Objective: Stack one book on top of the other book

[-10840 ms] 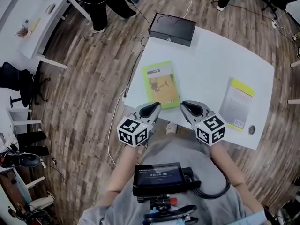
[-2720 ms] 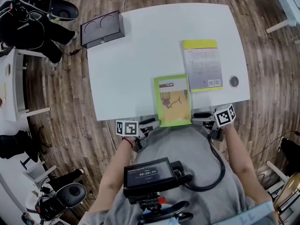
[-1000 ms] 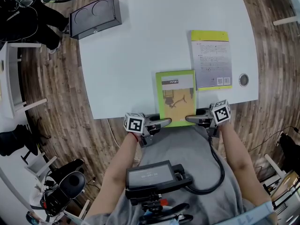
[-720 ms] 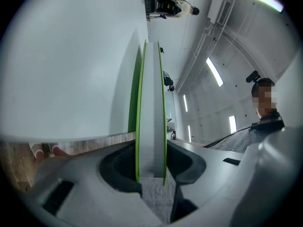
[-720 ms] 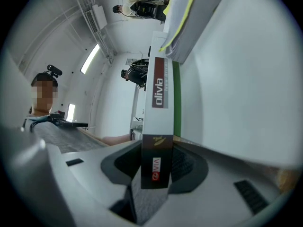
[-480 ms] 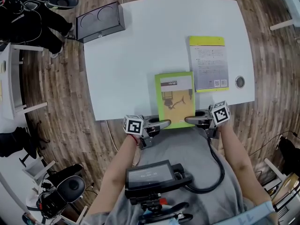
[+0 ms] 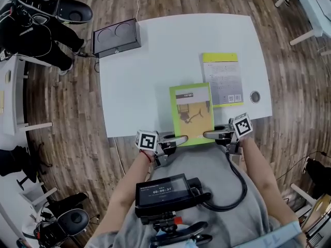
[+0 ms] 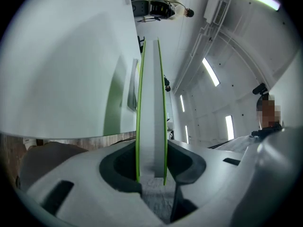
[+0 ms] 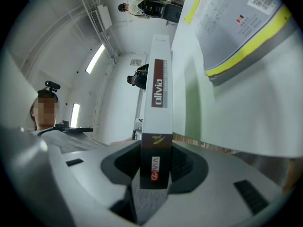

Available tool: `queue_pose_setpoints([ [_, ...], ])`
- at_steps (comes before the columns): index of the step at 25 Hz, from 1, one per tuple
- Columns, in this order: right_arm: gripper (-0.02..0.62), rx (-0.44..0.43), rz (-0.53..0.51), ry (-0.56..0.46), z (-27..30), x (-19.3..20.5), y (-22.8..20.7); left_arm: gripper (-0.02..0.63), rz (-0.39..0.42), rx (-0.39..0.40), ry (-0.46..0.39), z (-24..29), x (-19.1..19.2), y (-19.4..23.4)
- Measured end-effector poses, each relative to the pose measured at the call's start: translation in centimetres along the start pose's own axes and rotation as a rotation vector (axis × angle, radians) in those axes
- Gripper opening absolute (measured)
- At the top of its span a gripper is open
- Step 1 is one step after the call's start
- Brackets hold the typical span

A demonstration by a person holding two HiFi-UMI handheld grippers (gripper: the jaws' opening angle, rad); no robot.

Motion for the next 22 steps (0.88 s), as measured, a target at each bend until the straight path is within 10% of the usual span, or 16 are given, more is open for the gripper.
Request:
queue_pose_setpoints([
  [22,0.156,-0.025,-0.039,-0.060,-4.1,-2.5,2.3,0.153,0.042,0.024,0.035,3.9,-2.7,-3.1],
])
Point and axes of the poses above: the fingertips, and each gripper's own axes: z forward along the fingers, y to its left, x out of its underside, the point moved 4 cm from there along -z, backward along the fingers, and after that the axes turned 1 degree about x, right-handed, at the moved point
